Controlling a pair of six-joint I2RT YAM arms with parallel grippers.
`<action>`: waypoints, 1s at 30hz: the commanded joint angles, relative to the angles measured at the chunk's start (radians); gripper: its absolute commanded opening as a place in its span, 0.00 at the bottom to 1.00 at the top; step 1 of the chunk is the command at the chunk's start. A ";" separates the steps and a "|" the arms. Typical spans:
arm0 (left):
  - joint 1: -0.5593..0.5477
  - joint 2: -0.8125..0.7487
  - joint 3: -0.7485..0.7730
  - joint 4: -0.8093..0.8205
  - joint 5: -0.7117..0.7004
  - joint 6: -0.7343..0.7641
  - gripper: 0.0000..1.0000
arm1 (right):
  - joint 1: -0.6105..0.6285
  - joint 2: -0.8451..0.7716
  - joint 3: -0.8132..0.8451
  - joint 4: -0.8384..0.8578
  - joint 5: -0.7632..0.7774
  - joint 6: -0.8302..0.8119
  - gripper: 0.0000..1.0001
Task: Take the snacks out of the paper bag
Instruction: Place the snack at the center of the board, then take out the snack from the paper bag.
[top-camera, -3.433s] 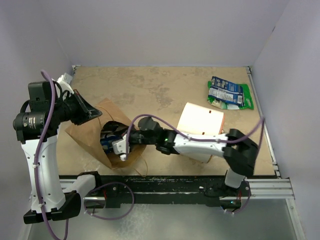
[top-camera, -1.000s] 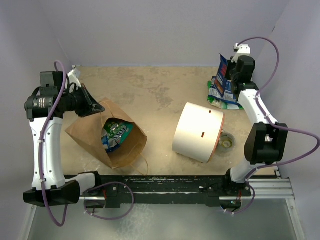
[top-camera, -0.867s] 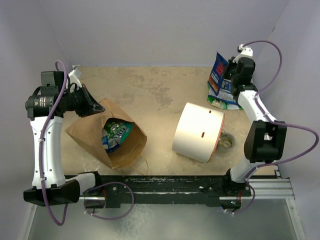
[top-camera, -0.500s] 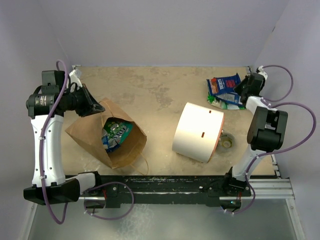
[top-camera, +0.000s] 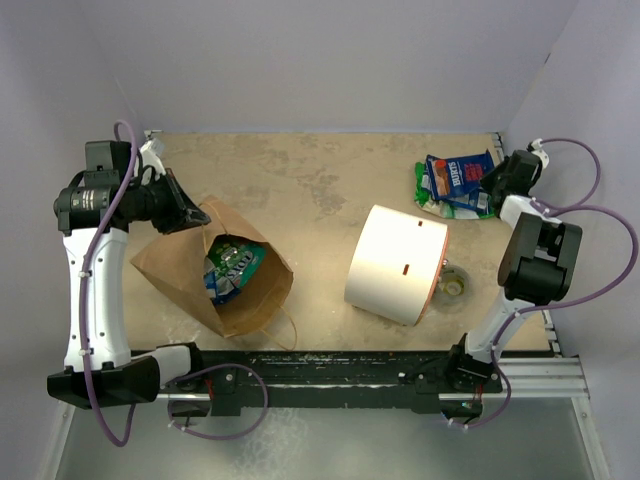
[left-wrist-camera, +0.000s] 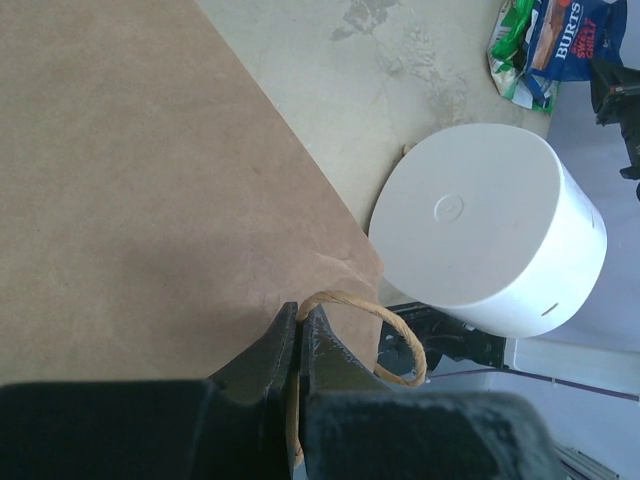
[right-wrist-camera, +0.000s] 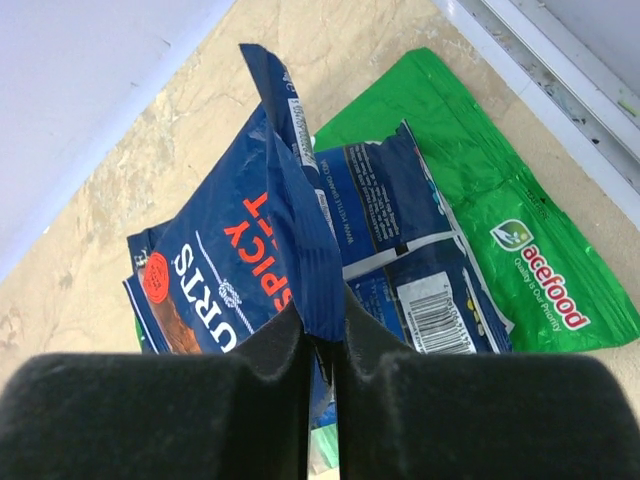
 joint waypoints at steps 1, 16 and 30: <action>-0.003 -0.030 -0.009 0.040 0.002 -0.009 0.00 | -0.003 0.000 0.056 -0.041 0.018 -0.049 0.16; -0.003 -0.156 -0.054 0.042 0.081 -0.103 0.00 | 0.035 -0.234 0.106 -0.412 0.218 -0.240 0.75; -0.002 -0.161 -0.038 0.077 0.157 -0.137 0.00 | 0.768 -0.503 0.265 -0.475 -0.113 -0.422 0.72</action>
